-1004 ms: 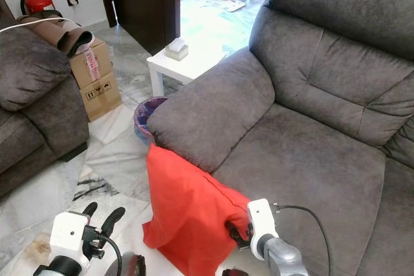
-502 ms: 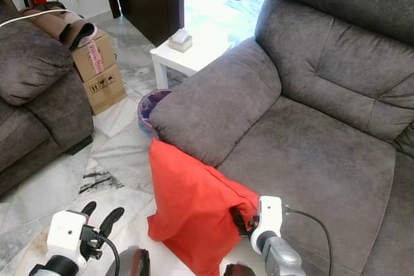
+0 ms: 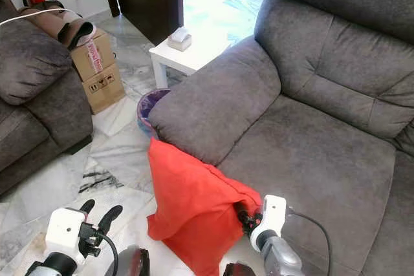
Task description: Move the pillow to the sofa from floor
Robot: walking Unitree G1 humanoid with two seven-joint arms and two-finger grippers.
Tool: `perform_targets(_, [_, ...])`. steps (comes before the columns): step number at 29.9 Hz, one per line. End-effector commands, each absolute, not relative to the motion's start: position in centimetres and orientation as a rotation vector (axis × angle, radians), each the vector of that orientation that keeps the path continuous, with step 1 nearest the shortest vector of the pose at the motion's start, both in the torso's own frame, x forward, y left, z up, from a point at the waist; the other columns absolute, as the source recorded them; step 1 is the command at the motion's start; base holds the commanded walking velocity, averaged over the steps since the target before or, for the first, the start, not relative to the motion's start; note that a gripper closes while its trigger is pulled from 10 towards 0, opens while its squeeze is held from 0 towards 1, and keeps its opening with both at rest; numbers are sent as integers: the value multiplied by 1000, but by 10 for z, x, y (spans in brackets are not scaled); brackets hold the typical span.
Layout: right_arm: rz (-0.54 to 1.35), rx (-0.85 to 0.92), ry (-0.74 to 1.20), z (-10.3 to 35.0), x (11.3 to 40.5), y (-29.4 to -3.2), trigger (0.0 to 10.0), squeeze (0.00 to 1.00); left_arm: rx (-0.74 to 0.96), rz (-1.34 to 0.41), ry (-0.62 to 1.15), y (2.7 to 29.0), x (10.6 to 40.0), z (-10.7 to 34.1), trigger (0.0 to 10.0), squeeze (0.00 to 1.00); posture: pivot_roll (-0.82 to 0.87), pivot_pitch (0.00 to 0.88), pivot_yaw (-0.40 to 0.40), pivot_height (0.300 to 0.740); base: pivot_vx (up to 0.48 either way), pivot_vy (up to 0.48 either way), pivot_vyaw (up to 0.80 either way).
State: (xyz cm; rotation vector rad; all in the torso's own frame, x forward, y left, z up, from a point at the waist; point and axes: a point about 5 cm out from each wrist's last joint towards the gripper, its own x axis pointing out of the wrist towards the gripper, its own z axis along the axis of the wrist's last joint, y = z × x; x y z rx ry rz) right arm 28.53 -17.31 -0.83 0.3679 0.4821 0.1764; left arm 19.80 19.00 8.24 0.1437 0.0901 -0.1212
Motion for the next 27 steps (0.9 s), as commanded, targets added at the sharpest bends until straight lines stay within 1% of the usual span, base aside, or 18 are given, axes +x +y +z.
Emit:
perform_targets(1, [202,361,485,-10,283,-170,0,0,138,-121,121,191,194,76,10000,0,206,190,-45,638,0,0,0])
perform_targets(5, [260,306,507,-12,281,-166,0,0,138,-120,120,191,195,76,10000,0,206,187,-47,638,0,0,0])
perform_targets(8, [269,290,514,-12,281,-166,0,0,138,-120,120,191,196,76,10000,0,203,184,-48,638,0,0,0])
perform_targets(21, [307,276,525,-12,281,-163,0,0,148,-141,117,186,201,73,10000,0,193,161,-53,638,0,0,0])
perform_targets(23, [317,278,529,-13,279,-160,0,0,148,-141,116,185,202,72,10000,0,195,152,-56,638,0,0,0])
perform_targets(24, [311,287,526,-14,278,-159,0,0,142,-134,110,184,204,72,10000,0,196,133,-61,638,0,0,0])
perform_targets(27, [298,296,519,-14,278,-159,0,0,138,-127,104,183,207,72,10000,0,194,124,-66,638,0,0,0])
